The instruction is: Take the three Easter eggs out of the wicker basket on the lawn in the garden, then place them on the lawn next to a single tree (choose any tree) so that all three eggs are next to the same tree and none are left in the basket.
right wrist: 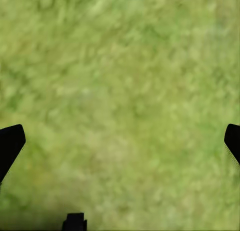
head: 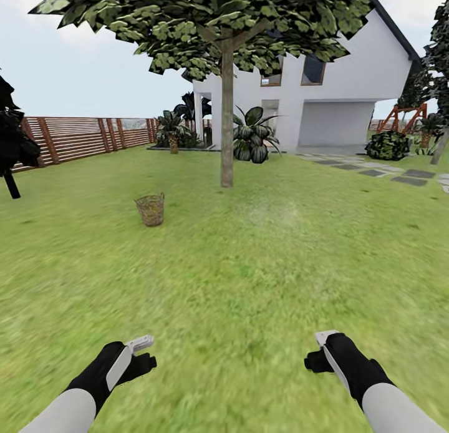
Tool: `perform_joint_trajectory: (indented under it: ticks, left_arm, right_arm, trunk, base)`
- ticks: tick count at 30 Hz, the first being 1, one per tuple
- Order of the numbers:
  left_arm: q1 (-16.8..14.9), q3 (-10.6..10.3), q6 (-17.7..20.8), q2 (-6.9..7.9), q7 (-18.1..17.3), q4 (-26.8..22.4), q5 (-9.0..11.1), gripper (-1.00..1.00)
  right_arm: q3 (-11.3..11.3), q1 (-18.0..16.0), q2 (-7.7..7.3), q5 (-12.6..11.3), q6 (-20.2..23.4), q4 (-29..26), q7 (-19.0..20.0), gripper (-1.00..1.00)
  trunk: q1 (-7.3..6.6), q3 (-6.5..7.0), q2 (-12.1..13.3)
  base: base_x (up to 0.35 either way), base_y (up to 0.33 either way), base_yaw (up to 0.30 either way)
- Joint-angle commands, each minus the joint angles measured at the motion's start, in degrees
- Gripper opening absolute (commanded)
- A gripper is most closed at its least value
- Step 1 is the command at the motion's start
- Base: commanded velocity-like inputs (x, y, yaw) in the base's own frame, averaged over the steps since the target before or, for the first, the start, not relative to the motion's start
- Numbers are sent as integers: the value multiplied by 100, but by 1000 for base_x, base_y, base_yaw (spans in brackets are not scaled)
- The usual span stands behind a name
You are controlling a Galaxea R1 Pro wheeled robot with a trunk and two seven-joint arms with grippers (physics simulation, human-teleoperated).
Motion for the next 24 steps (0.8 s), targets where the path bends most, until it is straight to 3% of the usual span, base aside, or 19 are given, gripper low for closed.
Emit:
perform_joint_trajectory:
  ticks: [1, 24]
  left_arm:
    - [-2, 10, 27, -2, 42, -10, 61, 100]
    - [-2, -16, 18, -35, 42, -10, 52, 100]
  right_arm:
    - [26, -4, -6, 53, 30, -9, 44, 100]
    - [34, -4, 17, 39, 30, -9, 44, 100]
  trunk:
    - [3, -6, -3]
    - [3, -6, -3]
  base:
    - [343, 0, 0]
    - [343, 0, 0]
